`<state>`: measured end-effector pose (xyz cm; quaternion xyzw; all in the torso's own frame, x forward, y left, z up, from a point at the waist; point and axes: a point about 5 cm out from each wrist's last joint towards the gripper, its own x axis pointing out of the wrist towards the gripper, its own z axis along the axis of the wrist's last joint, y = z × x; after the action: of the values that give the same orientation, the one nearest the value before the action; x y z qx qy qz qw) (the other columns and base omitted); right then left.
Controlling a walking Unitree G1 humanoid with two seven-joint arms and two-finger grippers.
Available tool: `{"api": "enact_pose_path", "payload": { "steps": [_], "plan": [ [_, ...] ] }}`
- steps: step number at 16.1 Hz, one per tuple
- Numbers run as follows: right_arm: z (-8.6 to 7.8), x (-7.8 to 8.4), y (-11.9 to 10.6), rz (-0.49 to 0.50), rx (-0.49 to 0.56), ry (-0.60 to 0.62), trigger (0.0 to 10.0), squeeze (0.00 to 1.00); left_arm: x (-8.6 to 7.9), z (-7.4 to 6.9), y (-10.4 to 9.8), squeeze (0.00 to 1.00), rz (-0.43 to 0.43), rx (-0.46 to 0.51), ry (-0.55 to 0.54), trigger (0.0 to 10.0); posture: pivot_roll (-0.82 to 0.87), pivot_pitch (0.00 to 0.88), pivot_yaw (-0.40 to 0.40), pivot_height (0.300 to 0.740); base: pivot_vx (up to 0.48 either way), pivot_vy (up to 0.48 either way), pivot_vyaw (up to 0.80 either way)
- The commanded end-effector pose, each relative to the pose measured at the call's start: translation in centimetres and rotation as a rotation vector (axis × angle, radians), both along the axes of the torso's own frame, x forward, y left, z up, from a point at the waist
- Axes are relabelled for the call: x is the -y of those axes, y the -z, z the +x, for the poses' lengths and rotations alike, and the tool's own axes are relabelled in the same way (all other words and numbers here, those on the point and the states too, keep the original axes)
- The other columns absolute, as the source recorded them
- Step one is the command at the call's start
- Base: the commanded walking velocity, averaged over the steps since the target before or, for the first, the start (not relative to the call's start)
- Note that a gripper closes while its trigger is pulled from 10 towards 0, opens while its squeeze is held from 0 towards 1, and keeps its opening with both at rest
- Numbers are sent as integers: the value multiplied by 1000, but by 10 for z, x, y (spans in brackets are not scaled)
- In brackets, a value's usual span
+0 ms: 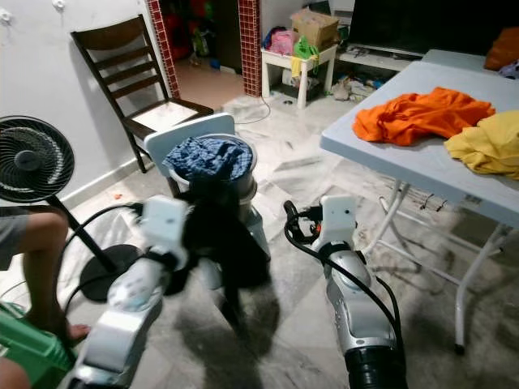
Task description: Hang hanger
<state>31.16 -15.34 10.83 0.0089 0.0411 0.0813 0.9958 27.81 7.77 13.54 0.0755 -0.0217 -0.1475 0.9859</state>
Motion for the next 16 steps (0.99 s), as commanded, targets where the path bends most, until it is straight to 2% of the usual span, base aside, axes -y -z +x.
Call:
{"api": "enact_pose_path", "payload": {
  "steps": [1, 4, 6, 9, 11, 12, 14, 16],
  "plan": [
    [4, -1, -5, -6, 17, -1, 10000, 0, 12, 2, -7, 0, 16, 38, 74, 10000, -69, 0, 65, 740, 0, 0, 0],
    [5, 0, -6, -11, 25, 2, 10000, 0, 20, -1, -3, 0, 10, -9, 181, 10000, -75, 0, 69, 740, 0, 0, 0],
    [1, 2, -2, -29, 10, -1, 10000, 0, -2, -11, 25, 0, 29, -168, 226, 10000, -67, 0, 59, 740, 0, 0, 0],
    [0, 1, 0, -35, -4, -13, 10000, 0, -20, -25, 44, 0, 63, -296, 289, 10000, -57, 0, 49, 740, 0, 0, 0],
    [3, -1, 0, -38, -7, -20, 10000, 0, -37, -36, 56, 0, 128, -396, 332, 10000, -50, 0, 45, 740, 0, 0, -400],
    [4, -2, -1, -38, -7, -22, 10000, 0, -48, -36, 59, 0, 139, -406, 283, 10000, -49, 0, 39, 740, 0, 0, -800],
    [4, -1, -1, -41, -8, -21, 10000, 0, -54, -33, 58, 0, 135, -392, 213, 10000, -48, 0, 37, 740, 0, 0, -800],
    [4, 0, 0, -45, -13, -16, 10000, 0, -54, -29, 54, 0, 71, -351, 147, 10000, -50, 0, 34, 740, 0, 0, -800]
  ]
}}
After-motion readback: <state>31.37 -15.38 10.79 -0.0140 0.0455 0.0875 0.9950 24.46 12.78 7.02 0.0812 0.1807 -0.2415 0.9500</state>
